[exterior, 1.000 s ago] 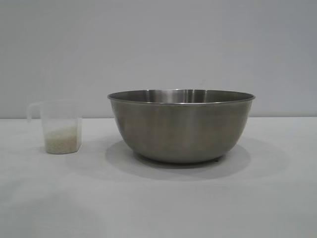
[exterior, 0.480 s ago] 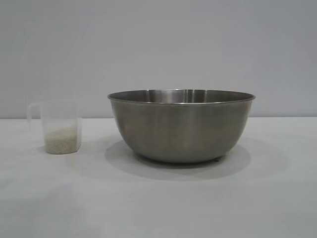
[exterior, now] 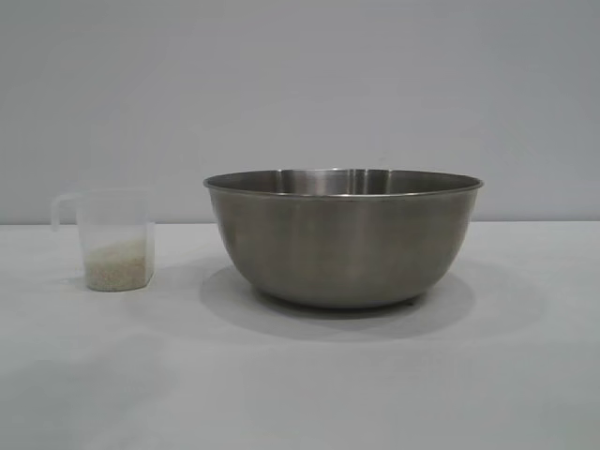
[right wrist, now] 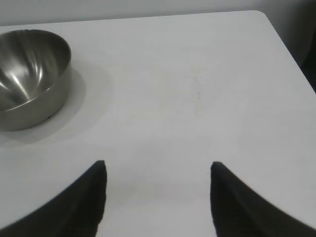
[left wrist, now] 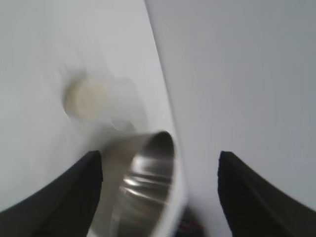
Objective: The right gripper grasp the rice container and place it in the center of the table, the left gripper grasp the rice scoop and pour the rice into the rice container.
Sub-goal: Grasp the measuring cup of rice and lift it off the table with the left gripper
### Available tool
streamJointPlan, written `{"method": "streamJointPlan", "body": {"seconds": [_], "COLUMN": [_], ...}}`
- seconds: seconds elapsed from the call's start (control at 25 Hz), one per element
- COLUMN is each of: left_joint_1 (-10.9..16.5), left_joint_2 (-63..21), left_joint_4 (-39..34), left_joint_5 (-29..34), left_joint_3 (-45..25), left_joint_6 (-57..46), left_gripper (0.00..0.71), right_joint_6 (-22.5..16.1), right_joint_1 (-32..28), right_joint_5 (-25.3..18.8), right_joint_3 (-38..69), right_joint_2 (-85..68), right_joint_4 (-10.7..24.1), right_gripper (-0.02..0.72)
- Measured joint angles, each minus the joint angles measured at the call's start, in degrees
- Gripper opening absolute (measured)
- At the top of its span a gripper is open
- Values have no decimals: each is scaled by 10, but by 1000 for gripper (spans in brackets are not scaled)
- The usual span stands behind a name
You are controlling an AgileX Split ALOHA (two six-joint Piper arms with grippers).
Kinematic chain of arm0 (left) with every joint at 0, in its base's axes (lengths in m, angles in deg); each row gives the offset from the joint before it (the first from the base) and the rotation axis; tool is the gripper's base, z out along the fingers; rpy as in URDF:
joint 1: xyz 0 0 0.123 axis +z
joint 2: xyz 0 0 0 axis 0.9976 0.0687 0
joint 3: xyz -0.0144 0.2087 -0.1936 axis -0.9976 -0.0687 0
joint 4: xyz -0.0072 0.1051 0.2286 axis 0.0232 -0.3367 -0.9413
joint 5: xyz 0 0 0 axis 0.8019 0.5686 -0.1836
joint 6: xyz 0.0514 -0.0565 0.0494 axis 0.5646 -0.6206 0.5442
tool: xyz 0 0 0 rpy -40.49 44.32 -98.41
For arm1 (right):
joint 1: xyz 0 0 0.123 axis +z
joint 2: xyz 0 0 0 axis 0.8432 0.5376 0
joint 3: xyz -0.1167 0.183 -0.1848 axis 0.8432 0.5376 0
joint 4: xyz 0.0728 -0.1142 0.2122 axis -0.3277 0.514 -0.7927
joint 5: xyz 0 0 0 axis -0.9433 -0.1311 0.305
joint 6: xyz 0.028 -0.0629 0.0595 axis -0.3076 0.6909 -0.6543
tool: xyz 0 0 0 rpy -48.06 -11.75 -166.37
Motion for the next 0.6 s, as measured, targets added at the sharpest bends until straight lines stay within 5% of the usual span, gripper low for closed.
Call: {"method": "streamJointPlan", "body": {"seconds": [0.16, 0.28, 0.6], "left_joint_1": [0, 0, 0], "left_joint_2": [0, 0, 0], "left_joint_4": [-48, -138, -442], "left_joint_5": [118, 131, -18], "left_joint_3": [3, 4, 4], "left_joint_6": [267, 391, 411], "left_gripper": [436, 436, 436], "right_joint_6": [0, 0, 0], "right_joint_1": [0, 0, 0], "right_joint_5": [0, 0, 0], "right_joint_3": [0, 0, 0], "right_joint_2": [0, 0, 0], "right_joint_4": [0, 0, 0], "right_gripper": [387, 387, 387]}}
